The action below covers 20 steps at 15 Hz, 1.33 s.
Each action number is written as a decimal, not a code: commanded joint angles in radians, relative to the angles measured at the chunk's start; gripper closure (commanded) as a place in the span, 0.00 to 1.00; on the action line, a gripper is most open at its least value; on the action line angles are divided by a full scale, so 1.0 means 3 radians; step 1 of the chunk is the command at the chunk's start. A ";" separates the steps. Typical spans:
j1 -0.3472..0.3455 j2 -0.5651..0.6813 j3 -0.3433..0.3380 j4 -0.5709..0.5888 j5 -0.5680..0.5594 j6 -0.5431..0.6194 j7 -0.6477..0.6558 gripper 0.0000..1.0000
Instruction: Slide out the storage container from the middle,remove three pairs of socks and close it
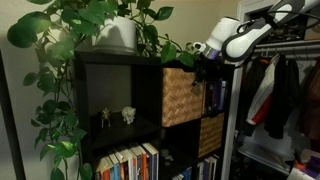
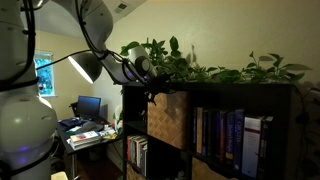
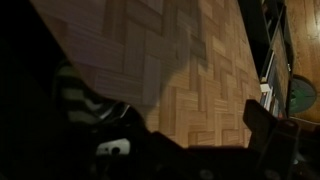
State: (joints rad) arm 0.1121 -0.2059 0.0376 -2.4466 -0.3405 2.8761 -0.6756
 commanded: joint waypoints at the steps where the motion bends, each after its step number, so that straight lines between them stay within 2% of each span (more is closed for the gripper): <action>1: 0.0086 -0.0068 -0.0003 -0.0005 0.0129 -0.0241 -0.0073 0.00; 8: 0.0161 -0.0404 0.0017 0.0053 0.0300 -0.1134 -0.0274 0.00; 15: 0.0240 -0.0720 0.0004 0.0036 0.0325 -0.1606 -0.0380 0.00; 20: 0.0326 -0.0928 -0.0059 -0.0037 0.0598 -0.1921 -0.0536 0.00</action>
State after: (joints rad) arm 0.1852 -0.4101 0.0424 -2.4152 -0.2084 2.3625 -0.8003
